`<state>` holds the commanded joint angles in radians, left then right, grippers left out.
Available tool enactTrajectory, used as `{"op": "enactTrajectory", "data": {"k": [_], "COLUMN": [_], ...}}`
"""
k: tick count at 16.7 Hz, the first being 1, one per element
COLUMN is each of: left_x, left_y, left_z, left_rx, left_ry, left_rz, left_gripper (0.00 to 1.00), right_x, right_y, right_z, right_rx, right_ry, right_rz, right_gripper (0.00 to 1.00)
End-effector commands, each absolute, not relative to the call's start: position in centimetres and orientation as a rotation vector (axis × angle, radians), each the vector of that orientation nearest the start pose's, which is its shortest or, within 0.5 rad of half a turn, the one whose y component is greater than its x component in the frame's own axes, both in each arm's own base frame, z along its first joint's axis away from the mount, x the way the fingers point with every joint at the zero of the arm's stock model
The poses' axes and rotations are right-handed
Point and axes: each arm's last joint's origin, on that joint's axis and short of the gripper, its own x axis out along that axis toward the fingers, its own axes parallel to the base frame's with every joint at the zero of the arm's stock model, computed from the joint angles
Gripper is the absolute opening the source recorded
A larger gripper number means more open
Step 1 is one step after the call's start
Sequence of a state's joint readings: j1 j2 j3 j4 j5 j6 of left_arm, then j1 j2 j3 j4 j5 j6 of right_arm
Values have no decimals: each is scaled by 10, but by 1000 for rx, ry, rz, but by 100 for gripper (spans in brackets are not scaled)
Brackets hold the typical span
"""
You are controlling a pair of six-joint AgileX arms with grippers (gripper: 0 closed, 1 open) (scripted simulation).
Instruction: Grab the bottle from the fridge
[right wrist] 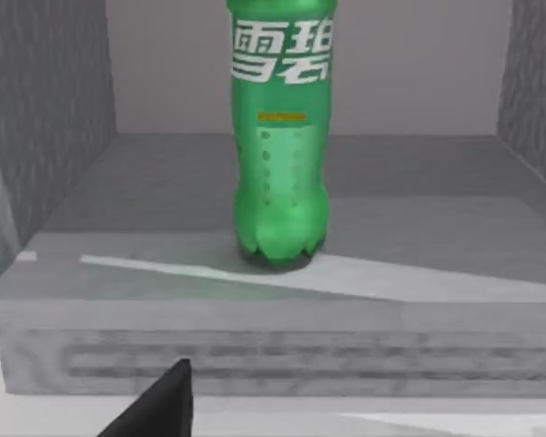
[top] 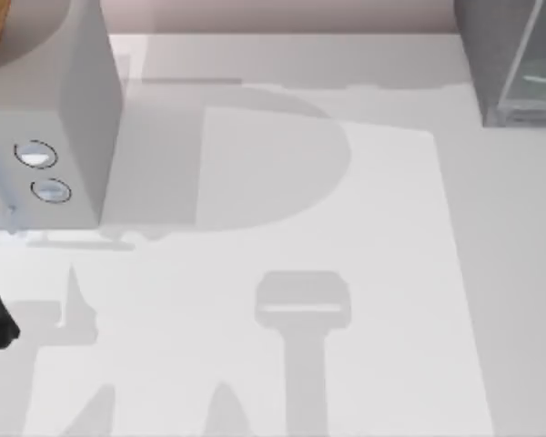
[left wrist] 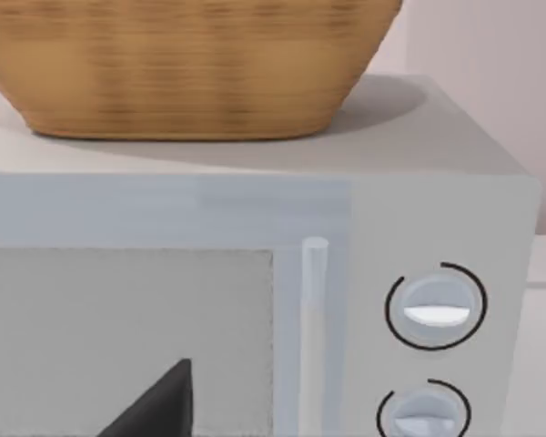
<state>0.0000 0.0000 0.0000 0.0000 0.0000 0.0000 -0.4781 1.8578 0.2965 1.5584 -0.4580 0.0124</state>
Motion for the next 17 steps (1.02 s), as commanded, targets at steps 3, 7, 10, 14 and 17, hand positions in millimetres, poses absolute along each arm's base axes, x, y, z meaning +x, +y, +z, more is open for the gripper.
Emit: {"op": "enactTrajectory", "data": {"k": [3, 7, 10, 14, 17], "left_x": [106, 106, 106, 106, 106], "left_y": [-1, -1, -1, -1, -1], "left_z": [160, 160, 160, 160, 160], "left_rx": [0, 0, 0, 0, 0], "left_ry": [0, 0, 0, 0, 0], "left_rz": [0, 0, 0, 0, 0], "left_gripper": [100, 100, 100, 100, 100], "right_x": [286, 364, 398, 407, 406], "right_y": [-109, -99, -83, -76, -78], "right_z": [108, 115, 117, 118, 119], "right_rx": [-6, -9, -5, -3, -4], "right_ry": [0, -18, -7, -1, -4], "right_rz": [-3, -8, -9, -10, -12], "right_gripper": [100, 100, 100, 100, 100]}}
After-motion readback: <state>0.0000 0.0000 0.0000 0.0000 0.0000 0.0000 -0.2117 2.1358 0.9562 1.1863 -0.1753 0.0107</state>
